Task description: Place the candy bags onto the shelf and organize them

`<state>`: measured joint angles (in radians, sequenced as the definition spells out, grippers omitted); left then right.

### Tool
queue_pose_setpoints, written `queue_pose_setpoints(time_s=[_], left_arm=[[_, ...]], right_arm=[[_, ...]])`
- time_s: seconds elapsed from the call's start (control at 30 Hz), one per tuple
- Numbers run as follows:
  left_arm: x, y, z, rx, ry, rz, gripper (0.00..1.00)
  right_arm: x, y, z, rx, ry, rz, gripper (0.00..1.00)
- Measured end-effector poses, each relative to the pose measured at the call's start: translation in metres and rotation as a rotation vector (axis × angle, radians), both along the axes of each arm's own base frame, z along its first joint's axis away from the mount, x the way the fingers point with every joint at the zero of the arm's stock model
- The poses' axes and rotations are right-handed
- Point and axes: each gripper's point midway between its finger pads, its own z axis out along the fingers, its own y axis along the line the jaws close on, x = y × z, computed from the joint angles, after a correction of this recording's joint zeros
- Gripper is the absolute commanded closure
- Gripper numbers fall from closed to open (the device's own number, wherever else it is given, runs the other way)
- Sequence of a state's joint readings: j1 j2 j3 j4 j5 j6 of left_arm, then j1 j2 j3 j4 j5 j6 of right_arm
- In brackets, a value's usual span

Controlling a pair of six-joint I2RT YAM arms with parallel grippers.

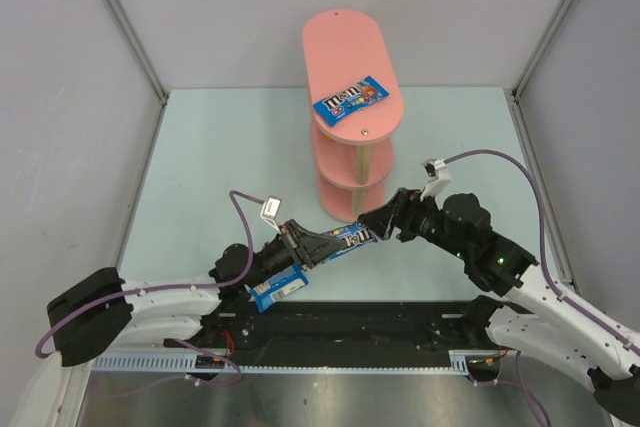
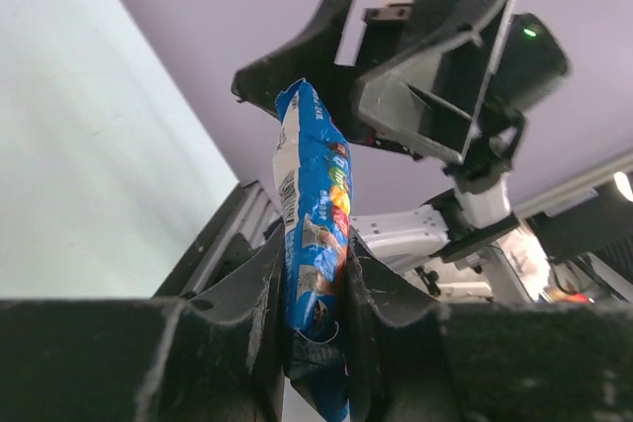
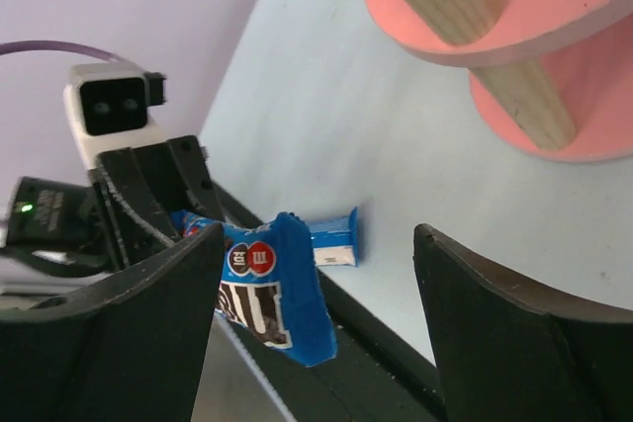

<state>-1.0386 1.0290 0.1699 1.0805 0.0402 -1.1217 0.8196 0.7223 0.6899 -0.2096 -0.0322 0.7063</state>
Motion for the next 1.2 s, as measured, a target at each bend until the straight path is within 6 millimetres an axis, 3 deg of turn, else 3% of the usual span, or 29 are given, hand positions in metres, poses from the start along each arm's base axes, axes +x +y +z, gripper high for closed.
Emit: queue_pose_setpoints(time_s=[0.13,0.3,0.47,0.63,0.83,1.03,1.13,1.2], left_arm=[[-0.007,-0.001,0.002,-0.038,-0.013,-0.043,0.77],[-0.010,-0.012,-0.033,0.037,0.063,-0.098,0.78],[-0.015,-0.018,-0.058,0.096,0.120,-0.143,0.77],[-0.012,-0.017,-0.050,0.077,0.111,-0.144,0.76],[-0.005,-0.020,-0.018,0.007,0.053,-0.149,0.76],[-0.006,-0.023,-0.006,-0.016,0.029,-0.166,0.76],[-0.006,-0.023,-0.006,-0.017,0.029,-0.166,0.76],[-0.007,-0.022,-0.005,-0.018,0.028,-0.166,0.76]], right_arm=[[0.005,-0.013,0.010,0.066,-0.014,0.029,0.19],[0.005,-0.015,0.010,0.124,0.000,0.135,0.21],[-0.012,-0.006,0.013,0.151,0.001,0.276,0.20],[-0.026,-0.005,0.011,0.133,-0.008,0.342,0.20],[-0.034,-0.004,0.001,0.102,0.005,0.380,0.20],[-0.039,-0.001,-0.009,0.093,0.031,0.401,0.20],[-0.041,0.001,-0.013,0.090,0.041,0.409,0.25],[-0.042,0.002,-0.014,0.091,0.042,0.416,0.35]])
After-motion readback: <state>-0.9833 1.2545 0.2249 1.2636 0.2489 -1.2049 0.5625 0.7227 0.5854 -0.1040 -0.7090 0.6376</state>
